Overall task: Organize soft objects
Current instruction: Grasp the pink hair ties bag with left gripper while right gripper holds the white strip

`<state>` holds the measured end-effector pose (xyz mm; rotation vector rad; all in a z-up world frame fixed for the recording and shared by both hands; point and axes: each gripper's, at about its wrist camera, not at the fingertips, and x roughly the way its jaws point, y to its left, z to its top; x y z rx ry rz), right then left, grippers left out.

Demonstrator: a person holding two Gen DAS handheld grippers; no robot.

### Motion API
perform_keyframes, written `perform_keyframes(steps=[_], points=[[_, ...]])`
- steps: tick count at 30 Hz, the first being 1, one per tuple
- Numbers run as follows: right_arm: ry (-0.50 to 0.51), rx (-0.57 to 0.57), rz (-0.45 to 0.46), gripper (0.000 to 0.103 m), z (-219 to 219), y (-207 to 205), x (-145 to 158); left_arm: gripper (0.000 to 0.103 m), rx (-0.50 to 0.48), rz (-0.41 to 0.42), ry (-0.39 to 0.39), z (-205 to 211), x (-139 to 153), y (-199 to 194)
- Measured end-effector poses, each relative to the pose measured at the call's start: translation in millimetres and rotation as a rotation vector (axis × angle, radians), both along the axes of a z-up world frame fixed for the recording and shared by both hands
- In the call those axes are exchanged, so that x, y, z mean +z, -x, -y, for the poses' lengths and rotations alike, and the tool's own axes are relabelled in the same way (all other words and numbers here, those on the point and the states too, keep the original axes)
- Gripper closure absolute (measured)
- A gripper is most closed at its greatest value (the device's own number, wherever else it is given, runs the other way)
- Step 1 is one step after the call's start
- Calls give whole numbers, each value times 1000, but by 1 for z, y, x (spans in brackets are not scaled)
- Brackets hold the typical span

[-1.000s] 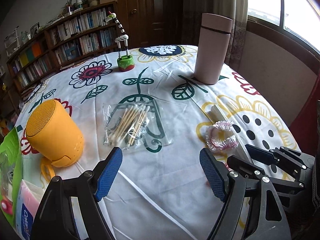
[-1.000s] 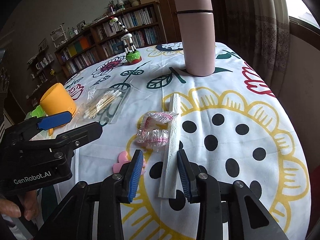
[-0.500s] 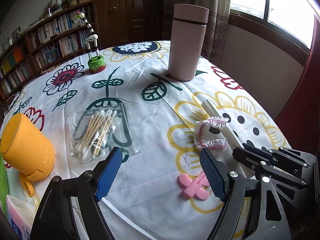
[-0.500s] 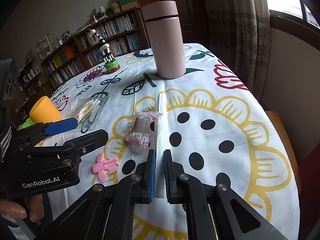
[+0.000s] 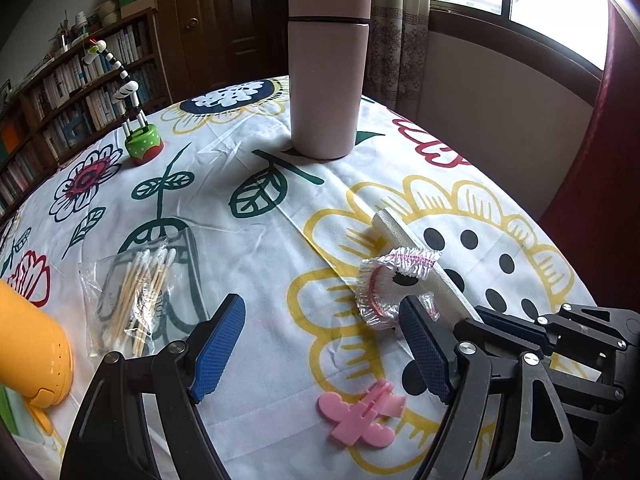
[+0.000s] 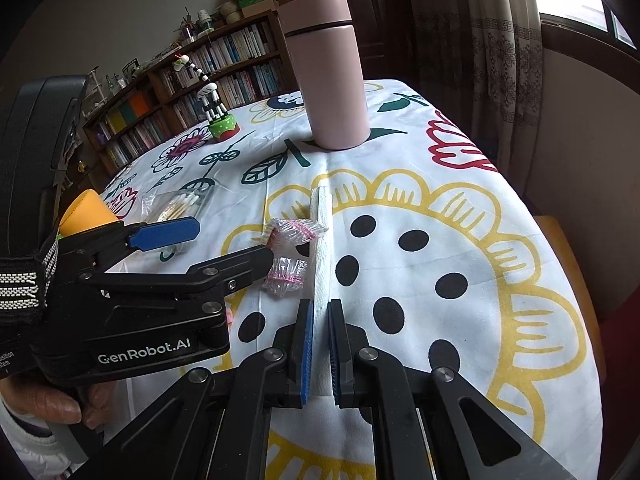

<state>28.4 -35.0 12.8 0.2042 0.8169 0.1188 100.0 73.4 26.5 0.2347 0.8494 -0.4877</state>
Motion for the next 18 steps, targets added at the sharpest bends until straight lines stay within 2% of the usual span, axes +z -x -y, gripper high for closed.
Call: perform_keyframes(steps=[6,8,12,14,16,18], points=[[-1,4,-1,94,1,2,0,24,-1,4,-20,13,-5,-11],[0,-1,-1,94,2,4,0,30,5,-4,-25,15,-8,-14],[10,-29,5,94,9,8,1,50,-2,-5,-12,16,-9,-15],[7,-36,6,94,12,9,1,64,-16,-4,-5,17,-8,-13],[5,-38,7,94,13,10,1,82,-22,-6,2,17,-7,-10],[3,-39,11,94,13,11,2,86,-17,-19,18,15,-7,-8]])
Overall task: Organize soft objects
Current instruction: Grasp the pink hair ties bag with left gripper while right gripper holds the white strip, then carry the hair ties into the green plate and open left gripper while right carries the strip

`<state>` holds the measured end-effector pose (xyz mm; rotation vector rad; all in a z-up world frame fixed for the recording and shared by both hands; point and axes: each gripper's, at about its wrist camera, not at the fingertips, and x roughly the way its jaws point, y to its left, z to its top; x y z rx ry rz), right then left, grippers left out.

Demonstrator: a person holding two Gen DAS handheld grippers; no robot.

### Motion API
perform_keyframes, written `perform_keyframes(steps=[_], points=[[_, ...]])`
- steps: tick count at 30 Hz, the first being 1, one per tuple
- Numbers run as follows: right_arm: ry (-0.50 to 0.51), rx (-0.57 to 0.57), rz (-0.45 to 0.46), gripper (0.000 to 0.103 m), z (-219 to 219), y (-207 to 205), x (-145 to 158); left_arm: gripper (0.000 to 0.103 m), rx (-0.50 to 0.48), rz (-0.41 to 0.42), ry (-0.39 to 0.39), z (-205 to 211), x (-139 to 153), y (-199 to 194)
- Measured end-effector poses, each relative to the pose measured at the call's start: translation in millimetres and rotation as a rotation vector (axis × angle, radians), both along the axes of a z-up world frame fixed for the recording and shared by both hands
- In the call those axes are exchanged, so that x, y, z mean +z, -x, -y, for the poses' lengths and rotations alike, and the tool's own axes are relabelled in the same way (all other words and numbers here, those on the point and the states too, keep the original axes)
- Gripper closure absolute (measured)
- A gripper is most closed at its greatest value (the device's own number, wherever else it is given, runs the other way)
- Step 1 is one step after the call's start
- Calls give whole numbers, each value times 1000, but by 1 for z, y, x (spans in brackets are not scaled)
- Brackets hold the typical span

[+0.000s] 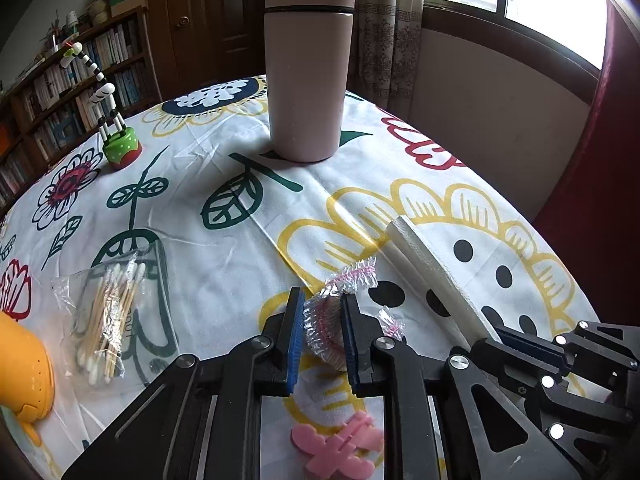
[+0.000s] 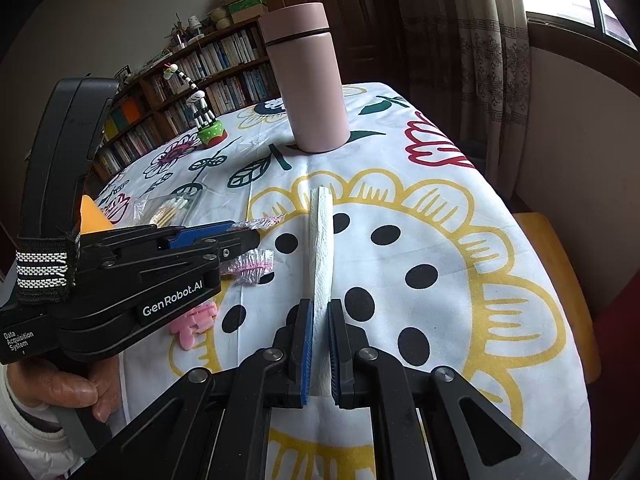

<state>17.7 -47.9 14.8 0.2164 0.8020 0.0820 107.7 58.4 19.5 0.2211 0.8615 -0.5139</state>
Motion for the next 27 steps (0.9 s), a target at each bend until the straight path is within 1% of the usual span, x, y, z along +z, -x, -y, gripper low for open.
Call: perform_keyframes(steps=[3,9,18,27], points=[[-2,-2,7,94,0,1,1,89,18,-14,21,-7,1,2],[-6,-6,21,94,1,4,3,91,79,-21,58,-26,6,8],[-11,6,44,94,-6,11,10,91,131,30,91,-52,31,25],[-17,28,64,94,-19,17,18,91,170,48,97,-72,39,40]])
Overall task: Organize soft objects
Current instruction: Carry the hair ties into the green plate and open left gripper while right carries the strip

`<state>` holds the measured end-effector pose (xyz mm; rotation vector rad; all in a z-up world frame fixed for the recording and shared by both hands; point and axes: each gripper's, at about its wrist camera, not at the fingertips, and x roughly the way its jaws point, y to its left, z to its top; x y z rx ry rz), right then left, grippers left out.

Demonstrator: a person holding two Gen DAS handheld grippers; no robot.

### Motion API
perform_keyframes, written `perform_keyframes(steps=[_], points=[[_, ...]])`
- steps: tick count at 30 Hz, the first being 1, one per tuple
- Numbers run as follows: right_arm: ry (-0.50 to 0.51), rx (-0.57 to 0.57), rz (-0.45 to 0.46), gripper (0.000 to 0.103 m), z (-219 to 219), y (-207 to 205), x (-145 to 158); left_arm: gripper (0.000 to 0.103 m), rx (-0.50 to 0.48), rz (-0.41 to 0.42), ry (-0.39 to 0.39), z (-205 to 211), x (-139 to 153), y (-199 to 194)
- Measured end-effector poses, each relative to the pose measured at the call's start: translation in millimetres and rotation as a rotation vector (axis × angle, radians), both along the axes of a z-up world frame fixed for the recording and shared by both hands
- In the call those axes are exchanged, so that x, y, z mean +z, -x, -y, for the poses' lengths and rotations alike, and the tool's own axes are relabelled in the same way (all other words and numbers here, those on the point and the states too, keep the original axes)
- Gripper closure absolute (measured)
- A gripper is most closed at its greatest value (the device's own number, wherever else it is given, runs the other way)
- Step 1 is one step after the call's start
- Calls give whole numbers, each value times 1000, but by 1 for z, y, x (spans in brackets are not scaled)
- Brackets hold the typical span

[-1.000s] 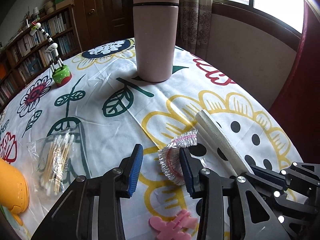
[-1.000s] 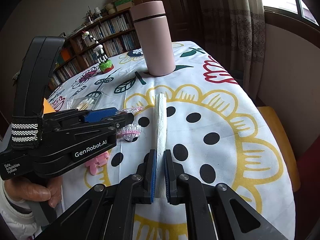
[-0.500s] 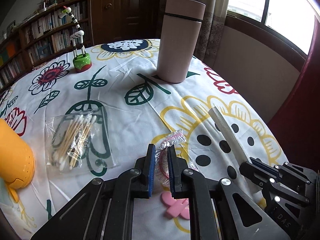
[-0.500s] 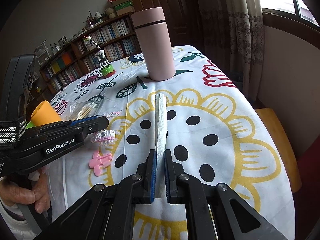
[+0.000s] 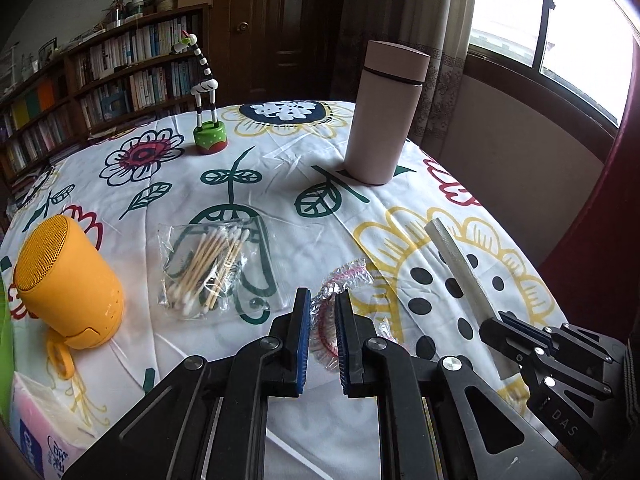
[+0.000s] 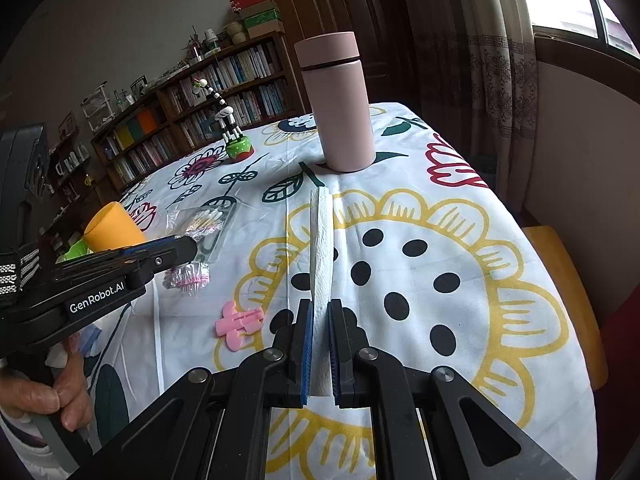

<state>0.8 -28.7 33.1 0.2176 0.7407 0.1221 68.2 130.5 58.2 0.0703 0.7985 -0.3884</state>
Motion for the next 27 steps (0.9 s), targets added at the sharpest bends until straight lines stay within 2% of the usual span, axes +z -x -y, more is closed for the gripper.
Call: perform_keyframes(steps=[27], points=[[-29,91,13,94,-65,4,11,91,180,57,72,-106,23,31]])
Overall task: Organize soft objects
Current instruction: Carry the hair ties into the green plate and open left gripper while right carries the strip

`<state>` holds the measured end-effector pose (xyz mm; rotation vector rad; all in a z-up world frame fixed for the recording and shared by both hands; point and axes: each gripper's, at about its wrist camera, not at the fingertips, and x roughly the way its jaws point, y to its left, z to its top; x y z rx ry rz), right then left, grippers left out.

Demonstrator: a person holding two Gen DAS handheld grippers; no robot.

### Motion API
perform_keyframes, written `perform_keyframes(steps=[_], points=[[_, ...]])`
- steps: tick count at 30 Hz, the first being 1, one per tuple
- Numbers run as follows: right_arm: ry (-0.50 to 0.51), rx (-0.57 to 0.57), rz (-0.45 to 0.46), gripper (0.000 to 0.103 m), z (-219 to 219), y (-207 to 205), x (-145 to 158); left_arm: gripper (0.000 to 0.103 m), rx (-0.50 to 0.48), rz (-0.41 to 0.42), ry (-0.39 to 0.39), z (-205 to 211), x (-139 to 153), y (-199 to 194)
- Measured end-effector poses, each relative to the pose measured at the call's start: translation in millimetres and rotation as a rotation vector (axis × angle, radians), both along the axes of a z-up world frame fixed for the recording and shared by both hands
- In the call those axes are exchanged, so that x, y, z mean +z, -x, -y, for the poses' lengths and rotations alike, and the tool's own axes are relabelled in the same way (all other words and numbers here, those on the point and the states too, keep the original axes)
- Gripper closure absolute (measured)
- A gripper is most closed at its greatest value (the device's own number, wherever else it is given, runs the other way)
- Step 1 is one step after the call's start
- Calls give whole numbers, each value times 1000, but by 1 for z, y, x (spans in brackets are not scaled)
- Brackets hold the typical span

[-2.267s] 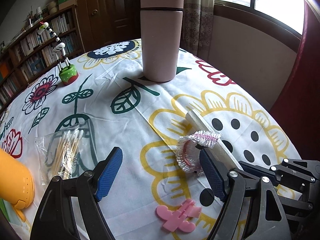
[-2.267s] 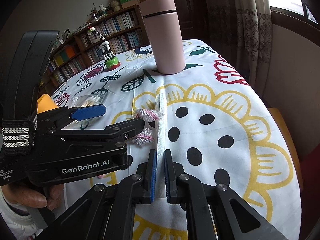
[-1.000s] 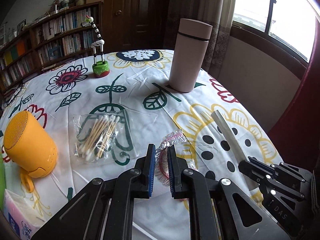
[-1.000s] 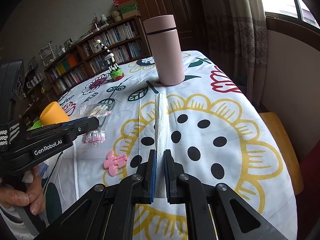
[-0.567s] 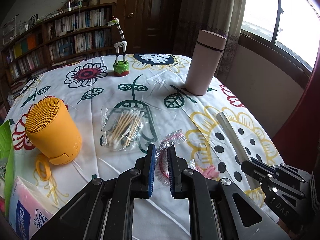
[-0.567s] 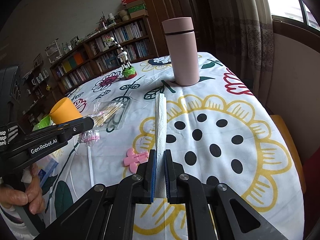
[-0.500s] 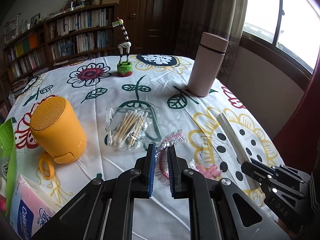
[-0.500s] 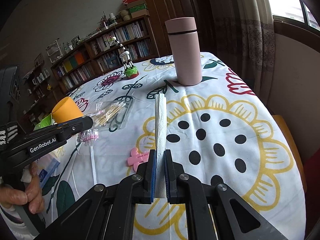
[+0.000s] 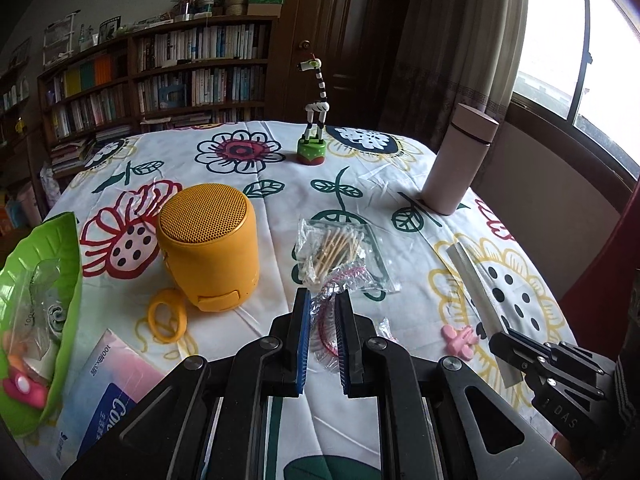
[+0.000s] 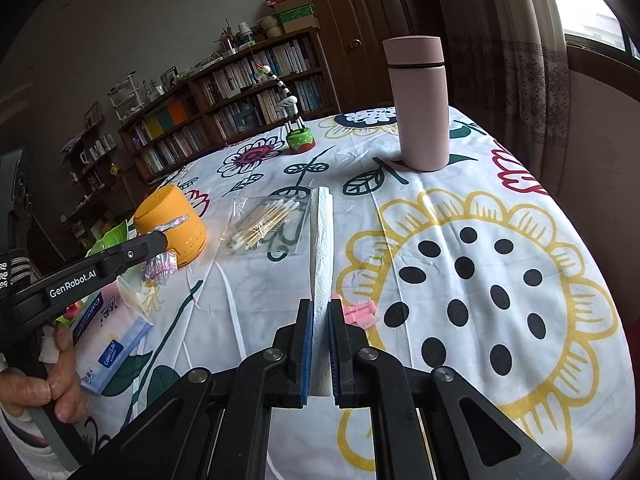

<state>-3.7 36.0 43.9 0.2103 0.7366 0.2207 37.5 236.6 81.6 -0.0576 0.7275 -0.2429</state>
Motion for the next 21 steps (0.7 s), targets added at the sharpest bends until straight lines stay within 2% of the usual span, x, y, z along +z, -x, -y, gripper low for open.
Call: perform_keyframes(steps=[21], points=[[15,87,28,94,-60,-5,16,91,266,56,26,-137,14,20]])
